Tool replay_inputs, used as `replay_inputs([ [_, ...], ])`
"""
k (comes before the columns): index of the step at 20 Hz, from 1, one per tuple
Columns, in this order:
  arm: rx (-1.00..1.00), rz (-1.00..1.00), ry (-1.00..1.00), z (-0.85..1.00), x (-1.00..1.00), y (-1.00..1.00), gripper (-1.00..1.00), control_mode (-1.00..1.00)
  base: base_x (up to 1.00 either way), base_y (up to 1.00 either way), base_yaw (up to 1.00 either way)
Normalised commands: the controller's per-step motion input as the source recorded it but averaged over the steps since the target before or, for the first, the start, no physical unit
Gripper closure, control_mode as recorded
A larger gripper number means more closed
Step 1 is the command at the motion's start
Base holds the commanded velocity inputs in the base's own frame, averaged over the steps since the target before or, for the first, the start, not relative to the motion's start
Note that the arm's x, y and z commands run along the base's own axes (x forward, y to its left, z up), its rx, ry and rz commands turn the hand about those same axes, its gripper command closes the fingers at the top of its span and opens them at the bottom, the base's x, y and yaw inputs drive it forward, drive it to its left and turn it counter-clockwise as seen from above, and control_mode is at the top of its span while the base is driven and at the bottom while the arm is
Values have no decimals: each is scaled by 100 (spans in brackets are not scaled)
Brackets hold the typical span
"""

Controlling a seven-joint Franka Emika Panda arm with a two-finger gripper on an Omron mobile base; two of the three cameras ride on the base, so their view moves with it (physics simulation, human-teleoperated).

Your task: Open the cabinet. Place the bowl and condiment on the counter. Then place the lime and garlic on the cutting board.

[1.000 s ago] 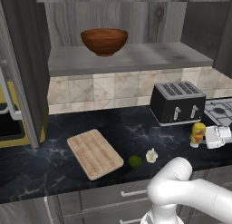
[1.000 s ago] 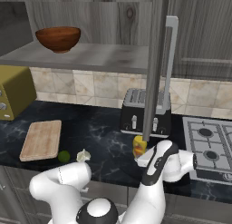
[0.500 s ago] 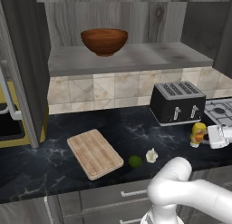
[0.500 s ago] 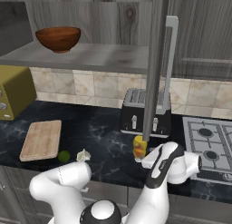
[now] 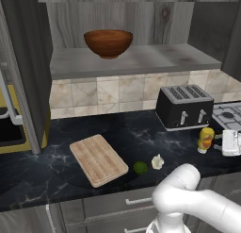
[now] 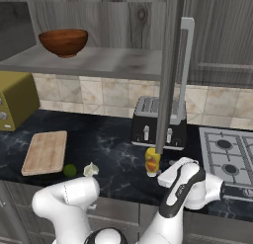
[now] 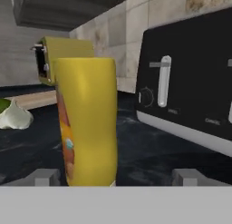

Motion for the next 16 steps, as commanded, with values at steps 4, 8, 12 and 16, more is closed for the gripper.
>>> replay_inputs([
  [4,3,-16,-10,29,-31,-26,-100,-100,0,0,0],
  [8,4,-14,-7,29,-37,-36,-100,-100,0,0,0],
  [12,2,-14,-4,31,-51,-27,-100,-100,0,0,0],
  [16,0,-13,-2,29,-67,-8,-100,-100,0,0,0],
])
